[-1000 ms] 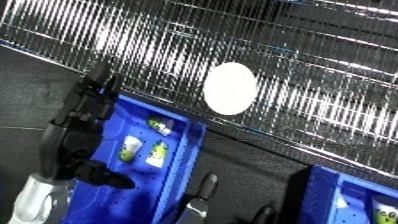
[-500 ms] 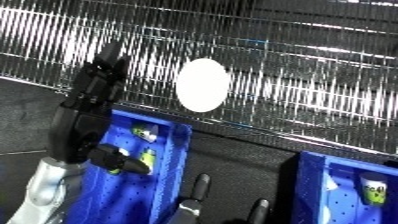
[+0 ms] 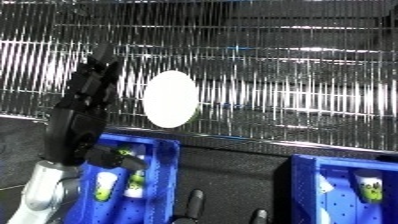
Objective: Pick up the object and place it into the box
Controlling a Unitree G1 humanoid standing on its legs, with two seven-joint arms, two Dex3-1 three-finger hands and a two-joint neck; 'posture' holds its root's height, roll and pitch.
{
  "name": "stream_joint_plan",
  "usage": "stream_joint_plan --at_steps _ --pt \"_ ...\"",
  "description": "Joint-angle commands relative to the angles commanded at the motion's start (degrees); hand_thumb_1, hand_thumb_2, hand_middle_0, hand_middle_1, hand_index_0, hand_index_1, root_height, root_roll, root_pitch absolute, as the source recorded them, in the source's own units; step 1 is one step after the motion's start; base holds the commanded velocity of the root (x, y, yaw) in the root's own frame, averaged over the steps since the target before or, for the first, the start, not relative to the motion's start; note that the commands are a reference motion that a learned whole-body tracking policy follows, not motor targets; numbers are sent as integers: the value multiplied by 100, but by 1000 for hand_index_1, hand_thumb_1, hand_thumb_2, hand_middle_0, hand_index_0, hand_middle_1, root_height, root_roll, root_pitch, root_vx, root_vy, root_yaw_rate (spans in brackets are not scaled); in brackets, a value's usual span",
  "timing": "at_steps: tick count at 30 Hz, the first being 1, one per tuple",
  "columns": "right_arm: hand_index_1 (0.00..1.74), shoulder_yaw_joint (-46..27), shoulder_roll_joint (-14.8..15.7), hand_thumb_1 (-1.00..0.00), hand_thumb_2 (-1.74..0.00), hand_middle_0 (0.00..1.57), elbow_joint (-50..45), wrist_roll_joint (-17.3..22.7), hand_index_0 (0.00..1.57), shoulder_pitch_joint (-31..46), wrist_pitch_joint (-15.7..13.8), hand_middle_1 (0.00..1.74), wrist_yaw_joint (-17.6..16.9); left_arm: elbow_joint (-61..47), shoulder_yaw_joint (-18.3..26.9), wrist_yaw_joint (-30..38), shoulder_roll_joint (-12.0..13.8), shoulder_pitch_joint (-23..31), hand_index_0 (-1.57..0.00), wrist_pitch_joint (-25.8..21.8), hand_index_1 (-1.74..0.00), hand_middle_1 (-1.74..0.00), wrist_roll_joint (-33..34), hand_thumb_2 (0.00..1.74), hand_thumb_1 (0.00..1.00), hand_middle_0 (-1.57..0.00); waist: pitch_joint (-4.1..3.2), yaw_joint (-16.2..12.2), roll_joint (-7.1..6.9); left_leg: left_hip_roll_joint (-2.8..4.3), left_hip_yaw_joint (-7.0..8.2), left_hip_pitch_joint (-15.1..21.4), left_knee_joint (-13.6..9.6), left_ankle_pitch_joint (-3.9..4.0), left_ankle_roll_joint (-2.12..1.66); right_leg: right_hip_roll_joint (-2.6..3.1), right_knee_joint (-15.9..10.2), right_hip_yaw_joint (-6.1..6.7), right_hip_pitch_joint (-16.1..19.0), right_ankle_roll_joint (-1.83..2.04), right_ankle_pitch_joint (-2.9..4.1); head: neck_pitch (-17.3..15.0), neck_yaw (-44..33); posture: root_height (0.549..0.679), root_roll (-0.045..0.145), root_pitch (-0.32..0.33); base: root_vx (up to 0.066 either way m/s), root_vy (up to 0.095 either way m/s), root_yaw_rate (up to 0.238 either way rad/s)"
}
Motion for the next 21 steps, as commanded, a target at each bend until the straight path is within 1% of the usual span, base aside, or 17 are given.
stream_joint_plan --at_steps 7,12,17,21 --pt "0 103 -43 0 0 0 -303 20 0 -17 -20 0 -103 425 -55 -11 4 -419 0 13 0 0 -41 0 0 0 0 -132 -88 55 14 -200 78 -18 -5 38 54 23 -196 10 22 162 -117 632 1 145 -4 8 -36" --pt "0 174 -58 0 0 0 -514 34 0 -12 -46 0 -171 694 -82 -35 -20 -623 0 13 0 0 -103 0 0 0 0 -205 -149 97 14 -317 166 -58 -10 57 116 34 -306 11 13 298 -124 631 -1 156 3 6 -36" --pt "0 239 -51 0 0 0 -719 47 0 2 -79 0 -245 946 -108 -59 -72 -780 0 23 0 0 -125 0 0 0 0 -267 -212 121 18 -415 229 -87 -14 78 155 36 -400 17 12 331 -165 630 -3 169 5 3 -21" --pt "0 295 -25 0 0 0 -864 75 0 32 -77 0 -322 1138 -132 -77 -108 -899 0 14 0 0 -170 0 0 0 0 -313 -262 137 22 -475 273 -119 -10 93 181 32 -453 16 -2 380 -234 629 -4 177 5 5 -17"
